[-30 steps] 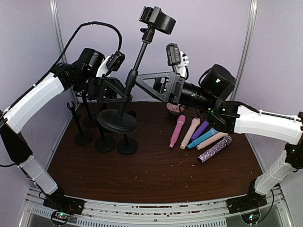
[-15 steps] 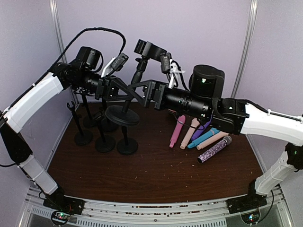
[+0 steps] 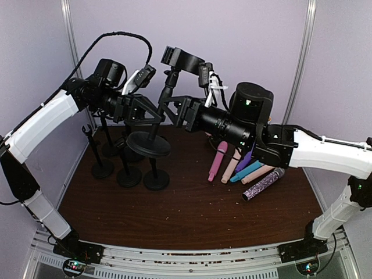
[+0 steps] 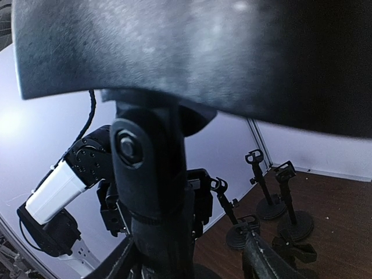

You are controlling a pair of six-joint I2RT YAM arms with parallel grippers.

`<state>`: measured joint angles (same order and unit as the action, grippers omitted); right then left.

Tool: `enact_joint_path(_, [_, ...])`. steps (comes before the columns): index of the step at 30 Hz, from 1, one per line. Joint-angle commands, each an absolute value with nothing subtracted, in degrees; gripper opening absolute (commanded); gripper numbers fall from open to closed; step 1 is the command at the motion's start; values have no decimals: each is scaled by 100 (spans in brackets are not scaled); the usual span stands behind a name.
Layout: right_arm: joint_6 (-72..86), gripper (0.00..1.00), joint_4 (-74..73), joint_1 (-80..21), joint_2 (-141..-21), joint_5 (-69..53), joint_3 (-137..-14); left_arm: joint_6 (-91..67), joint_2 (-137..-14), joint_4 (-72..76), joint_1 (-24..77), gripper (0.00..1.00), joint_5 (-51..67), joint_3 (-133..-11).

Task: Remove the microphone from the stand
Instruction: Pass from the left arm to the right

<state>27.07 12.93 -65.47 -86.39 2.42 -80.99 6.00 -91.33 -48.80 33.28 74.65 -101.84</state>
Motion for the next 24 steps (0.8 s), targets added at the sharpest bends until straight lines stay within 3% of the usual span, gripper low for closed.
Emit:
enact_joint_path(1, [2555, 56, 1971, -6592, -8936, 268, -8317, 580, -8890, -4447, 3316, 0, 7936, -10094])
enact_joint_path(5, [2558, 38, 1931, -6591, -9179, 36, -8594, 602, -8902, -4444, 3321, 0, 7870, -10105])
enact_joint_path(8, [2564, 17, 2195, -6594, -9139, 109, -8418, 600, -8935, -4444, 3308, 0, 7764, -10133])
enact_joint_path(9, [2538, 11, 2222, -6592, -9077, 189, -8327, 597, -8942, -4451, 3298, 5, 7683, -10140])
enact_joint_path(11, [2420, 3, 2243, -6559, -8904, 367, -8111, 596, -8957, -4511, 3227, 36, 7429, -10182])
enact_joint_path(12, [2359, 0, 2237, -6532, -8798, 452, -7987, 629, -8967, -4580, 3154, 45, 7311, -10217])
enact_joint_path(14, [2209, 0, 2144, -6429, -8579, 649, -7741, 677, -8968, -4731, 2977, 66, 7113, -10299])
enact_joint_path(15, [2120, 0, 2059, -6368, -8485, 755, -7649, 684, -8965, -4784, 2872, 87, 7021, -10327])
enact_joint_path(16, [2039, 0, 1968, -6290, -8387, 852, -7568, 683, -8945, -4835, 2768, 96, 6955, -10341])
enact_joint_path(24, [1078, 0, 1265, -5586, -8680, 1784, -7547, 1201, -8800, -5753, 2098, 98, 5601, -10746])
